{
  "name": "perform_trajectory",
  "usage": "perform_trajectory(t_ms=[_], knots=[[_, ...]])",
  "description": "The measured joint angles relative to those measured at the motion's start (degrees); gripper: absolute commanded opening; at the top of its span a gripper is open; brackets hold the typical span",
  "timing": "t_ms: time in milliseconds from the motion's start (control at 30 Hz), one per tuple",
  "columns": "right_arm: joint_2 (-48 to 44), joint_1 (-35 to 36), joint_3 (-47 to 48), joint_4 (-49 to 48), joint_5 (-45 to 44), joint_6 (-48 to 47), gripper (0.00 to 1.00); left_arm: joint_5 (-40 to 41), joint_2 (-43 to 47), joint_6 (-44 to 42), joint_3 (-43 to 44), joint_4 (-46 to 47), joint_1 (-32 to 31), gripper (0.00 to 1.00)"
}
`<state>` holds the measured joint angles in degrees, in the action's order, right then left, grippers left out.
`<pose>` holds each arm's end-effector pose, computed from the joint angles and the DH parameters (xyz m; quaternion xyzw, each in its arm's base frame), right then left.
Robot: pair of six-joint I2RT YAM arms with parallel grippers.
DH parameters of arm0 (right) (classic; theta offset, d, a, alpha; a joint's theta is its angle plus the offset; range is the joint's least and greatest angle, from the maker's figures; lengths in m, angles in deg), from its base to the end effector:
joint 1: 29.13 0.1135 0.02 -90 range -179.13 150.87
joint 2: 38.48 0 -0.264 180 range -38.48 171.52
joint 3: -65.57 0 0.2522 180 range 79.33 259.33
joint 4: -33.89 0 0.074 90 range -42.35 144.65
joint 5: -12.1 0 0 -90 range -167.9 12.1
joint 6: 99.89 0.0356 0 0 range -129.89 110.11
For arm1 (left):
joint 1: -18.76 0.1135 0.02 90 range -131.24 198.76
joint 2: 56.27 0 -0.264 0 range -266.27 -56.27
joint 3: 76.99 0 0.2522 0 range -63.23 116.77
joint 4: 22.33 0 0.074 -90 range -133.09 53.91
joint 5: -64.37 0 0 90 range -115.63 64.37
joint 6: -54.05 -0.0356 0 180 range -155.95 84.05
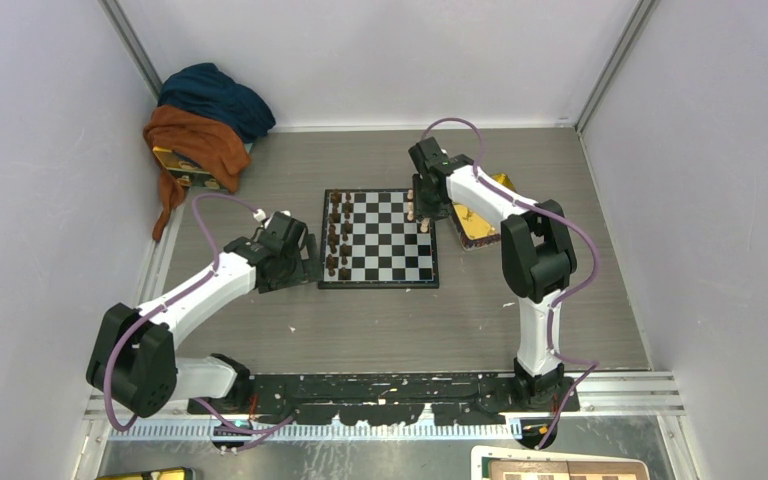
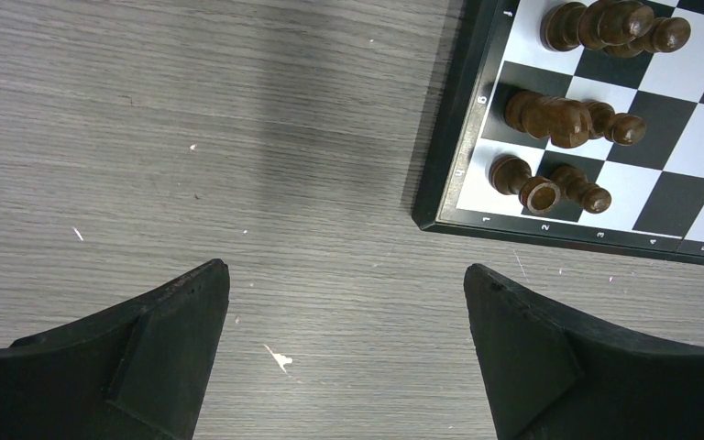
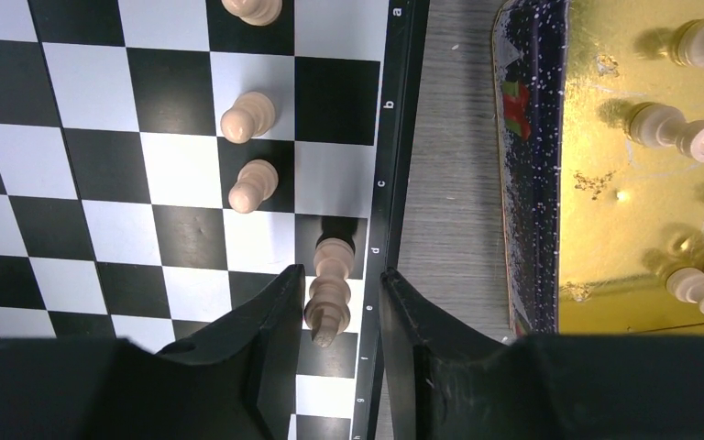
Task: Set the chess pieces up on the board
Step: Place the chess piece on the chessboard, then pick up the chess piece from the storage box.
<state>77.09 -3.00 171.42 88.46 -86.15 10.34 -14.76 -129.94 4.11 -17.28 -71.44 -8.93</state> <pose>0.3882 0.1848 0.2106 -0.0341 0.9719 0.0229 0.2316 0.2155 -0.1055 0.2089 -0.1262 0.9601 -0.0527 0.2438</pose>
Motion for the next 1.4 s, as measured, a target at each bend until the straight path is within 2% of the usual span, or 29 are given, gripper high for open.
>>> perform_trajectory(t_ms=[533,1033,1400], knots=[[-2.91,-2.36,6.05,1.03,-1.38,0.92,0.41,0.02,-0.59,-0.04,0.00,0.00,-0.02,1.00],[-3.87,-14.23,4.04,-0.17,-5.62,2.89,0.41,0.02,-2.21,-0.46,0.94,0.04,0.00,1.00],[-0.85,-14.69,1.33,-1.44,-4.24,3.15,0.41,0.02,-3.43,-0.44,1.70,0.26,0.00,1.00]])
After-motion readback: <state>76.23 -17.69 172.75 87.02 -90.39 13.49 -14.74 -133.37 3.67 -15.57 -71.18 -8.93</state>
